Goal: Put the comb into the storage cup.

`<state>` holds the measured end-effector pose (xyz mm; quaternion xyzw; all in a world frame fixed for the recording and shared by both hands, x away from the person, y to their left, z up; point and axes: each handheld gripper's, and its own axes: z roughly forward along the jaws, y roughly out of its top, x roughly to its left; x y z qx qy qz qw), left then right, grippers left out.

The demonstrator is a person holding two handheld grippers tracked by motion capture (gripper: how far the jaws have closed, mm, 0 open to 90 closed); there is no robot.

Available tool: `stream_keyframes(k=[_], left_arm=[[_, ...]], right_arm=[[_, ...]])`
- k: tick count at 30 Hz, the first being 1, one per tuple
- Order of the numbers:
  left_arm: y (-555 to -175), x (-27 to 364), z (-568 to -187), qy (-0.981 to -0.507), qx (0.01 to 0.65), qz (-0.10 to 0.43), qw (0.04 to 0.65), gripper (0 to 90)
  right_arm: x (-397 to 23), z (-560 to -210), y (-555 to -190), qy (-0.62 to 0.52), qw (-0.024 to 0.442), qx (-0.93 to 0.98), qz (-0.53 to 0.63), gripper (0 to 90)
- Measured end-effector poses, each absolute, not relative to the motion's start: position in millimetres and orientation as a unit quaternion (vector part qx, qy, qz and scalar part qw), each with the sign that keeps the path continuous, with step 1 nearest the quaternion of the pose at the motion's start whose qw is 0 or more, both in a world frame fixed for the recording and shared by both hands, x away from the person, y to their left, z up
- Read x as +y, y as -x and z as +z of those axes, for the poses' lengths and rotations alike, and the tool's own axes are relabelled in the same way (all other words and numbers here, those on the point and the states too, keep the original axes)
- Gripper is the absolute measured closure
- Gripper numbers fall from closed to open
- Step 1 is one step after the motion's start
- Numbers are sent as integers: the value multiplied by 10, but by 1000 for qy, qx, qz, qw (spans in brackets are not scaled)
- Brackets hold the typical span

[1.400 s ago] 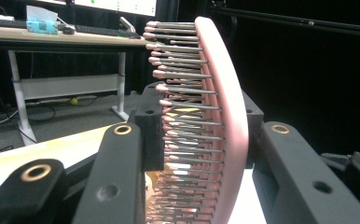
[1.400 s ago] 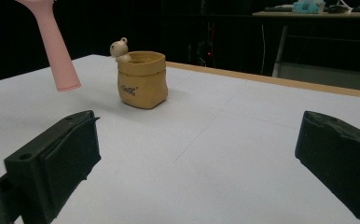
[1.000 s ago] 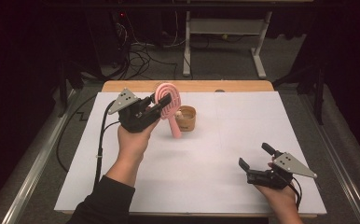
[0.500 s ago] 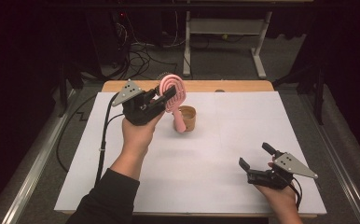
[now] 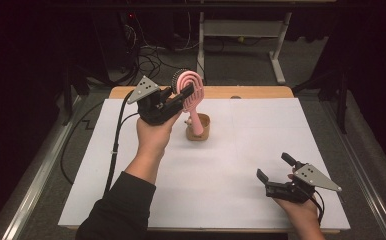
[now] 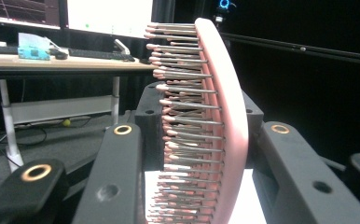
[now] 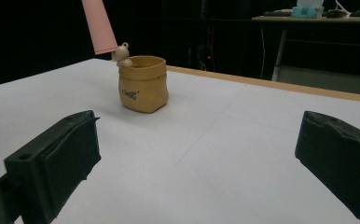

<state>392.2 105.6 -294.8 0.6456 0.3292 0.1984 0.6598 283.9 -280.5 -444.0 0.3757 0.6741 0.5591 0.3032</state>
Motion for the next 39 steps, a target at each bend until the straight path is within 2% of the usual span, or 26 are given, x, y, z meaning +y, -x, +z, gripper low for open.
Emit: stream_keyframes(k=[39], left_arm=[[-4330,781,-3056,-636,345,221,654,636]], right_arm=[[-2823,-4431,-2826,-373,305,670,564,4]])
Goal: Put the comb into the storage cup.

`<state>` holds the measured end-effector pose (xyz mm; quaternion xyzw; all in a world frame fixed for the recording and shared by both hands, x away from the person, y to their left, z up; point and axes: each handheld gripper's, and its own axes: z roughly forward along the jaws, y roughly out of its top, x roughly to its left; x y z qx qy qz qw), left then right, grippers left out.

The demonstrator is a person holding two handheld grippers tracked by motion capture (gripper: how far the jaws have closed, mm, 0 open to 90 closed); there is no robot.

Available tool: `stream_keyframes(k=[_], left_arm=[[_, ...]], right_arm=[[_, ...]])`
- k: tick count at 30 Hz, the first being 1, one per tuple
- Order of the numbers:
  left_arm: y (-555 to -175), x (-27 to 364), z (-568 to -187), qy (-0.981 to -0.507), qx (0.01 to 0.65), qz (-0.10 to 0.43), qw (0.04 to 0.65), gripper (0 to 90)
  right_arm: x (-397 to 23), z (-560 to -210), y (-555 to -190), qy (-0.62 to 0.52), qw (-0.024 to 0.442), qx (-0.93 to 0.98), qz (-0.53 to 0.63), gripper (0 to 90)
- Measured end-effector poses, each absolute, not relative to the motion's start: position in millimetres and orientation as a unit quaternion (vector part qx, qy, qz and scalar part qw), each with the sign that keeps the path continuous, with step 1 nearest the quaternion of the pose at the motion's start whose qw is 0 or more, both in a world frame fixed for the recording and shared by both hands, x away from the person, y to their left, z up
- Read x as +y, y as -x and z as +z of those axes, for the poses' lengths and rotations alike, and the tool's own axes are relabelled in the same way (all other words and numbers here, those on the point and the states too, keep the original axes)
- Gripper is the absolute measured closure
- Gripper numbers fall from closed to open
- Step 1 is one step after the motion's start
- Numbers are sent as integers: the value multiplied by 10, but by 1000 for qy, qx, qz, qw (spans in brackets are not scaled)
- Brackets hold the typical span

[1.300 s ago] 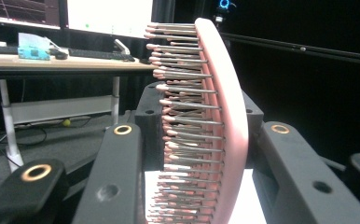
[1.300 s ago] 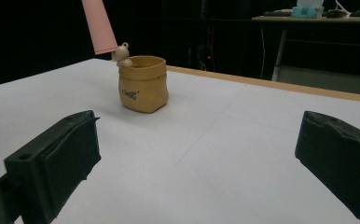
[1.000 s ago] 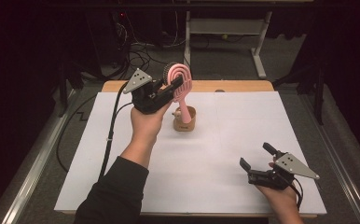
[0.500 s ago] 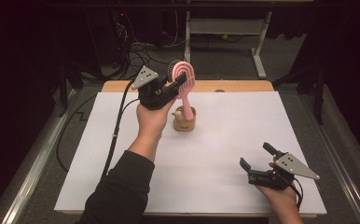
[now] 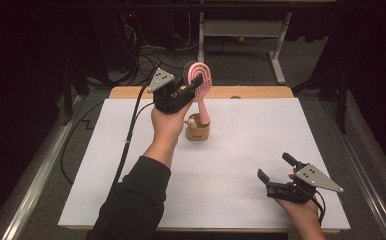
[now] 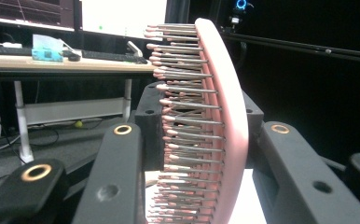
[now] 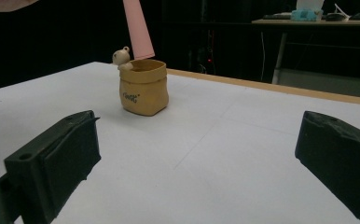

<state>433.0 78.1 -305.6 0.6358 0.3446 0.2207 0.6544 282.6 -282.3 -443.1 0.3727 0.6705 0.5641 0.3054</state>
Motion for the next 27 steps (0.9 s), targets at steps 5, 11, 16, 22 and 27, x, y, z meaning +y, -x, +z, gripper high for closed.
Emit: stream_keyframes(k=[5,11,16,22,27], left_arm=[[-4366,755,-3107,-640,347,223,649,637],[-4410,754,-3145,-640,352,224,646,636],[-4433,755,-3189,-639,357,223,643,636],[-4459,746,-3258,-641,360,226,639,636],[-4485,753,-3334,-640,366,221,638,636]], right_arm=[[-2818,-4428,-2820,-374,303,670,566,3],[-2824,-4427,-2820,-373,304,670,566,3],[-2826,-4425,-2818,-373,303,670,566,3],[-2827,-4424,-2817,-373,303,669,567,3],[-2832,-4425,-2819,-373,303,669,567,3]])
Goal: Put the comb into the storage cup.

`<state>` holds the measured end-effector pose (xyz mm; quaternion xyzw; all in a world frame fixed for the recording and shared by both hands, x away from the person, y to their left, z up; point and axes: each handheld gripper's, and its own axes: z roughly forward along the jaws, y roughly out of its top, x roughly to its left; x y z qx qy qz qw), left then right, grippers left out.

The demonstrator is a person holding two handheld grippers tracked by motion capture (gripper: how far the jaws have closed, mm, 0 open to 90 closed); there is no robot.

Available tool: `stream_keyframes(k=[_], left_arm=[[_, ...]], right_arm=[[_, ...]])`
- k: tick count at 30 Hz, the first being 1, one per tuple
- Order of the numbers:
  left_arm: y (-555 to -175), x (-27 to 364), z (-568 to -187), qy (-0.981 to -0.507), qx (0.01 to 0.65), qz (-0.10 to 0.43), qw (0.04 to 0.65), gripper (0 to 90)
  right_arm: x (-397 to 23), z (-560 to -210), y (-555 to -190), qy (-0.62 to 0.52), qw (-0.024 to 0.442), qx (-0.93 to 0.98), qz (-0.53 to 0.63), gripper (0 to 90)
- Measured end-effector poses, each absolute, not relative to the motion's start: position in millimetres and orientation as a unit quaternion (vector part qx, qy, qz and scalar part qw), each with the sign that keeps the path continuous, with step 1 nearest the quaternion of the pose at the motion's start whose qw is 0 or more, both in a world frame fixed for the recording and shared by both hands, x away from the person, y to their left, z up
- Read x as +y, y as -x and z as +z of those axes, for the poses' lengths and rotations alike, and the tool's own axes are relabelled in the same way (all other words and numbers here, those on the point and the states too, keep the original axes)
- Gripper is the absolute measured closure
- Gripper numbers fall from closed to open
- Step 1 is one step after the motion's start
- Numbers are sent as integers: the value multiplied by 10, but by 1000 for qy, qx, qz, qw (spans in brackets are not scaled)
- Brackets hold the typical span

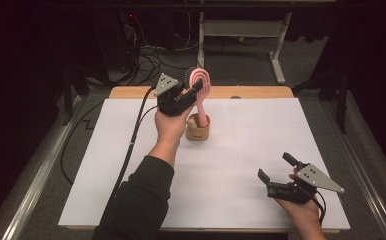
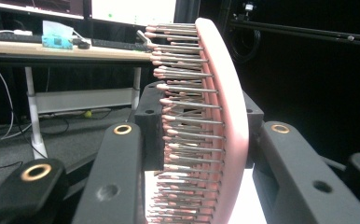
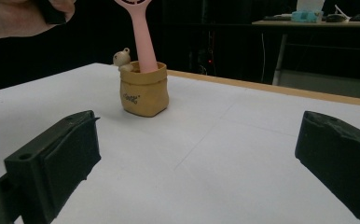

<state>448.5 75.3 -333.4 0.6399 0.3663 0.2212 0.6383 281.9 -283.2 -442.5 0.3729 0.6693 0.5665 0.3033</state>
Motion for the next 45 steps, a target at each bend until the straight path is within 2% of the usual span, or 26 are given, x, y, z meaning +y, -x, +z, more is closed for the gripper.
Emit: stream_keyframes(k=[45], left_arm=[[-4543,721,-3682,-643,386,207,628,633]], right_arm=[[-2833,-4435,-2822,-372,302,670,567,3]])
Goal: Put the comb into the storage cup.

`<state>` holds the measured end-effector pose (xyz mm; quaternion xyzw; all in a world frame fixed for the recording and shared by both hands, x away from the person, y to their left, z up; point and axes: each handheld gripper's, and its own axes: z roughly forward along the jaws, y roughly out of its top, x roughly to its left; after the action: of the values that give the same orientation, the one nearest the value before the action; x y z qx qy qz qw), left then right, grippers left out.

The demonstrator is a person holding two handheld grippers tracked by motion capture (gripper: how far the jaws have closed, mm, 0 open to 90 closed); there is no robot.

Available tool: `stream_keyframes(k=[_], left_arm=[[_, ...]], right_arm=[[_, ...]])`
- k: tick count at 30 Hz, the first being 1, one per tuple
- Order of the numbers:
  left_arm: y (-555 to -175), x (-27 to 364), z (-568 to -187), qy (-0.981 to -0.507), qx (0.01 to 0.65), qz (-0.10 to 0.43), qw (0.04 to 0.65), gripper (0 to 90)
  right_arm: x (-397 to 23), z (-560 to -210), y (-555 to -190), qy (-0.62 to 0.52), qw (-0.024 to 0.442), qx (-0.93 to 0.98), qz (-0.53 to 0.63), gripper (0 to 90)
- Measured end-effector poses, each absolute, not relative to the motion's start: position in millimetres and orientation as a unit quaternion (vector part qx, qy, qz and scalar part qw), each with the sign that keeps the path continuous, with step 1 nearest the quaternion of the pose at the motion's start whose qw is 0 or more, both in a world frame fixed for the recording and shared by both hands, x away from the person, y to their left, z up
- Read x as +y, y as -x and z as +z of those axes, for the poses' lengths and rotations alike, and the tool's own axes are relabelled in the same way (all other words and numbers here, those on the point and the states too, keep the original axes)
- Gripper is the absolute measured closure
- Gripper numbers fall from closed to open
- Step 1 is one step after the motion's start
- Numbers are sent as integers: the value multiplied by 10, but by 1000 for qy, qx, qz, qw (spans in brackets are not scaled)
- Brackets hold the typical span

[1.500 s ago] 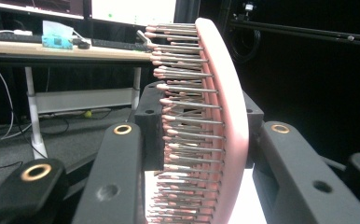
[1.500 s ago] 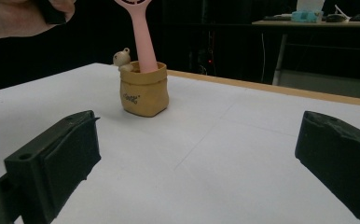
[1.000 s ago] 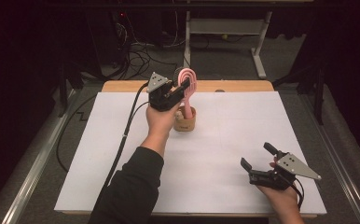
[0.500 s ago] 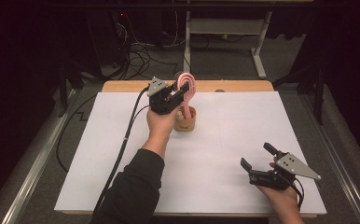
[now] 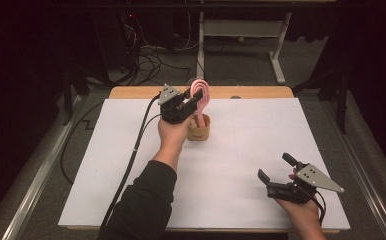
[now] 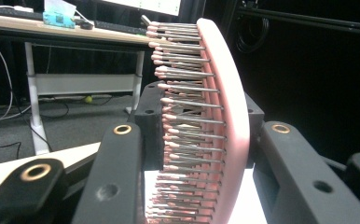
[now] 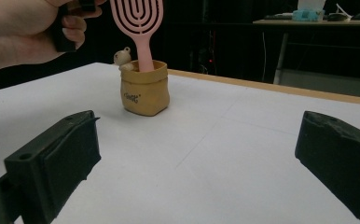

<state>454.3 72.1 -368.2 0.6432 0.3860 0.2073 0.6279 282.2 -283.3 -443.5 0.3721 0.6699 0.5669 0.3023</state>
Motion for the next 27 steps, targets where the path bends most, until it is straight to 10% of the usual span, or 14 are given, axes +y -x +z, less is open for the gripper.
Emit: stream_keyframes(k=[27], left_arm=[[-4587,803,-3710,-651,394,205,616,619]], right_arm=[[-2831,-4437,-2824,-373,301,670,566,4]])
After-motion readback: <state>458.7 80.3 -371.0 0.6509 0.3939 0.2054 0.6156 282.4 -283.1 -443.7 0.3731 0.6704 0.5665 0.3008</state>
